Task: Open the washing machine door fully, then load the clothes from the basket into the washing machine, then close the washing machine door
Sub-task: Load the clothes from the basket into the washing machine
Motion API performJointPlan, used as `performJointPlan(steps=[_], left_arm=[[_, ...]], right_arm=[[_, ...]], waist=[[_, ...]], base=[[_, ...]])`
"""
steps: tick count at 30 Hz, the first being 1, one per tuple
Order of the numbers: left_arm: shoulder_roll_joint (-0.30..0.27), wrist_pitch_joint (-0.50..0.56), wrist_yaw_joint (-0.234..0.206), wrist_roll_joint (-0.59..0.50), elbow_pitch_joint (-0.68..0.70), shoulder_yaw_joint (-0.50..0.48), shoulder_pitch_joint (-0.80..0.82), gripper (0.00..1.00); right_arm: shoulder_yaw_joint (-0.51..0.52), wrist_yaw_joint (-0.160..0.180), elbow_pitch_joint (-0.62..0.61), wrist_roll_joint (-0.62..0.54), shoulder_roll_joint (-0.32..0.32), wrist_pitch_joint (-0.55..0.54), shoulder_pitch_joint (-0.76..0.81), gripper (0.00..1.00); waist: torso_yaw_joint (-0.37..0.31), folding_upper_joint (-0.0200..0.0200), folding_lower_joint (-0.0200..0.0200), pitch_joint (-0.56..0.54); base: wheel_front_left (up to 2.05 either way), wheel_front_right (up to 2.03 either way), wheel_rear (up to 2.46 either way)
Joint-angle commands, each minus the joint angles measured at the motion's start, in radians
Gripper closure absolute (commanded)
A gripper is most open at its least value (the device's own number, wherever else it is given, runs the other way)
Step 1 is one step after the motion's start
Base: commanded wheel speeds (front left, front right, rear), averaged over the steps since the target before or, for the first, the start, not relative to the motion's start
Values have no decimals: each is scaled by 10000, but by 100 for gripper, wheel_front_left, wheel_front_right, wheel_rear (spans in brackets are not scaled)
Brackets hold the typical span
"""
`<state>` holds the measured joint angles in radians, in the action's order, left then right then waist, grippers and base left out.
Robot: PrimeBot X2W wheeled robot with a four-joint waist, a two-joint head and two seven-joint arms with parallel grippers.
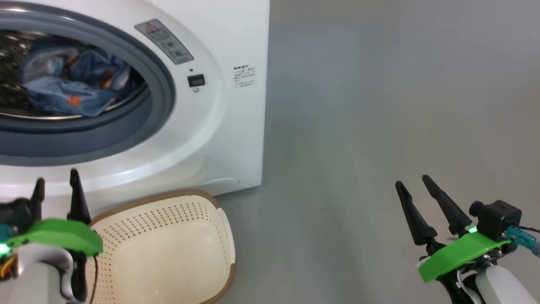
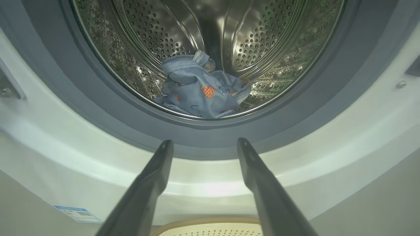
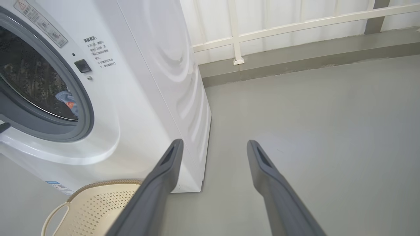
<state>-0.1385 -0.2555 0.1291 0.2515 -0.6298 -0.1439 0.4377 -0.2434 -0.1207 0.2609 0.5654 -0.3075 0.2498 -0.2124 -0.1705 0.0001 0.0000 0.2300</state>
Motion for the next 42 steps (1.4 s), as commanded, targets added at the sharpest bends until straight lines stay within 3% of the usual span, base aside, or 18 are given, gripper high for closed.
performJointPlan(steps=[1, 23, 42], left_arm=[[-247, -63, 15, -121, 469, -212, -311, 0], [220, -63, 15, -92, 2826, -61, -3386, 0], [340, -63, 15, -36, 3367, -69, -3700, 0]], right_arm=[[-92, -100, -192, 96, -197, 120, 250, 0], [191, -100, -278, 172, -525, 120, 1504, 0], [240, -100, -321, 131, -500, 120, 1483, 0]], waist=[[213, -1, 0, -426], [531, -1, 0, -1632], [500, -1, 0, -1572]], base=[[0, 0, 0], [0, 0, 0], [0, 0, 0]])
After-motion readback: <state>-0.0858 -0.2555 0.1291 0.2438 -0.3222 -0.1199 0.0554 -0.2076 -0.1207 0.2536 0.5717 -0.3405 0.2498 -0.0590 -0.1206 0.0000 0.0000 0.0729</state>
